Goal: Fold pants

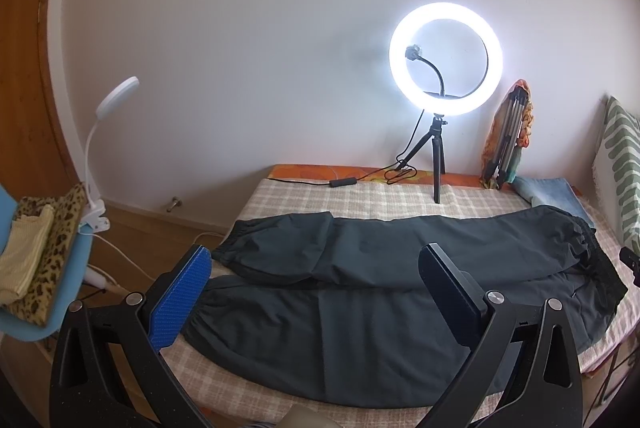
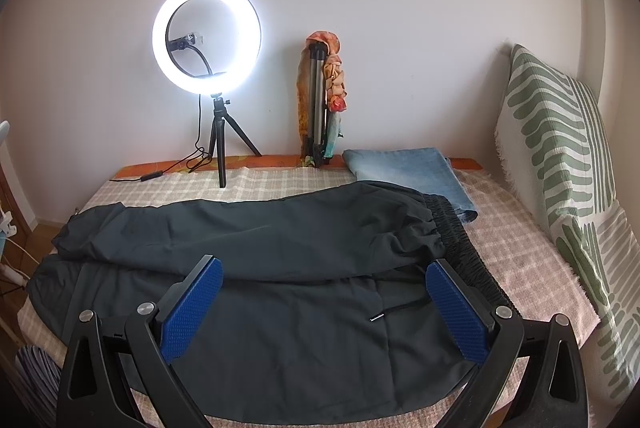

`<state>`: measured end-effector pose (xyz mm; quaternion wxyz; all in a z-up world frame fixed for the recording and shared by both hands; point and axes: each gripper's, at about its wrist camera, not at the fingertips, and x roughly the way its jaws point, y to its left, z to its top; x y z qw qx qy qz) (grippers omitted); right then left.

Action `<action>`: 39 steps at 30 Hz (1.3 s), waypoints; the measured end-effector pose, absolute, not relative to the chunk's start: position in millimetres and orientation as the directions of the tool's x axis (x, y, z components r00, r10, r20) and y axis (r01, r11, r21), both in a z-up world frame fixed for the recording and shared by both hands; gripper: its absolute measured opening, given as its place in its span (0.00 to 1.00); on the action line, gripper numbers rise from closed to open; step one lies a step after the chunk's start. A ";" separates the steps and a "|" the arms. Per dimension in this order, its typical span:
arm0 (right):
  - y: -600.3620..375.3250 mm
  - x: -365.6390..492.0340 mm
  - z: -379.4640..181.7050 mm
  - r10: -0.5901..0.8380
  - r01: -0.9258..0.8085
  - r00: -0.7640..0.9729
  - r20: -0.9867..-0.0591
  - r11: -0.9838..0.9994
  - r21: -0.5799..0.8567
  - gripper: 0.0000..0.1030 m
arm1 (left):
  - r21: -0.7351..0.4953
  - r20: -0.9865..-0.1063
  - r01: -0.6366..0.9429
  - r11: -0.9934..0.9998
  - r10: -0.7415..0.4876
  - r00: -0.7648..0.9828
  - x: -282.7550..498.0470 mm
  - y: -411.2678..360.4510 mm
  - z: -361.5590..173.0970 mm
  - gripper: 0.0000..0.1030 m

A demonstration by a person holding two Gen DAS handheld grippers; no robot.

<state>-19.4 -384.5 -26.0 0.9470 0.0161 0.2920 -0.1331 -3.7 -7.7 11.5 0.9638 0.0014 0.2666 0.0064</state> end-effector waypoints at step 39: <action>-378.5 -14.5 -27.6 -0.226 0.242 0.793 -0.565 0.969 -0.048 1.00 | -0.001 -0.517 -0.008 1.000 0.006 0.856 -3.3 -4.8 8.1 1.00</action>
